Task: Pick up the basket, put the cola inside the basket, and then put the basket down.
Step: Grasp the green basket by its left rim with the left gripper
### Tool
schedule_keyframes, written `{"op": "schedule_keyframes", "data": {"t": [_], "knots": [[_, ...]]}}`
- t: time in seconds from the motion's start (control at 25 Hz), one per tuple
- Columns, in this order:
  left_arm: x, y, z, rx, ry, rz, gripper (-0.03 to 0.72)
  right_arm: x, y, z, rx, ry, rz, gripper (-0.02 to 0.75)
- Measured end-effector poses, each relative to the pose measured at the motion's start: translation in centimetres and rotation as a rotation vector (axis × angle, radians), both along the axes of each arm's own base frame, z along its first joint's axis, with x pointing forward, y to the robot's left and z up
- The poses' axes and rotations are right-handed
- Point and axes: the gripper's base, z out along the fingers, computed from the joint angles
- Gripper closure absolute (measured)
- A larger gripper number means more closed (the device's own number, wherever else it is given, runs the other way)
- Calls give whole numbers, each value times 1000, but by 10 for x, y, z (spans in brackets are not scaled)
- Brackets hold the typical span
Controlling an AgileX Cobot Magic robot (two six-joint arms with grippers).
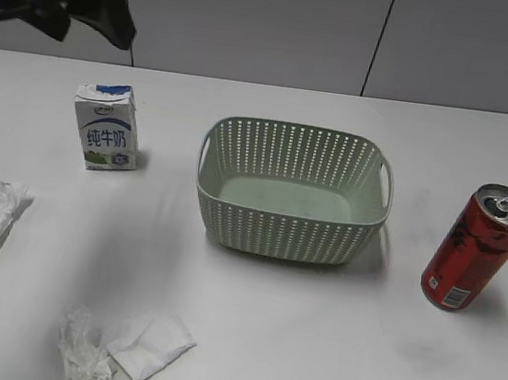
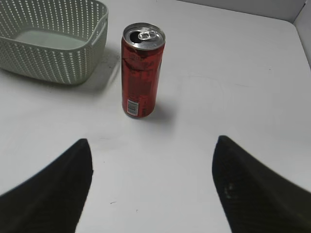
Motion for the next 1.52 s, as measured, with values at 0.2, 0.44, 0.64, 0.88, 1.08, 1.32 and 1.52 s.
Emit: {"op": "schedule_keyframes", "data": {"t": [0.2,0.44,0.64,0.88,1.08,1.32,1.52], "knots": [[22,-50,-25,93,77,-38,115,0,0,0,0,0,0,154],[46,-86,-68,121,166,-11,115,0,0,0,0,0,0,154],[56,-94,-108,169,246,5,115,0,0,0,0,0,0,154],[64,-101,-146,169,292,33,118,0,0,0,0,0,0,154],[66,-102,-162,178,321,54,250,0,0,0,0,0,0,154],[66,-103,-163,176,323,55,601,0,0,0,0,0,0,154],[64,-103,-156,168,339,67,688,0,0,0,0,0,0,154]]}}
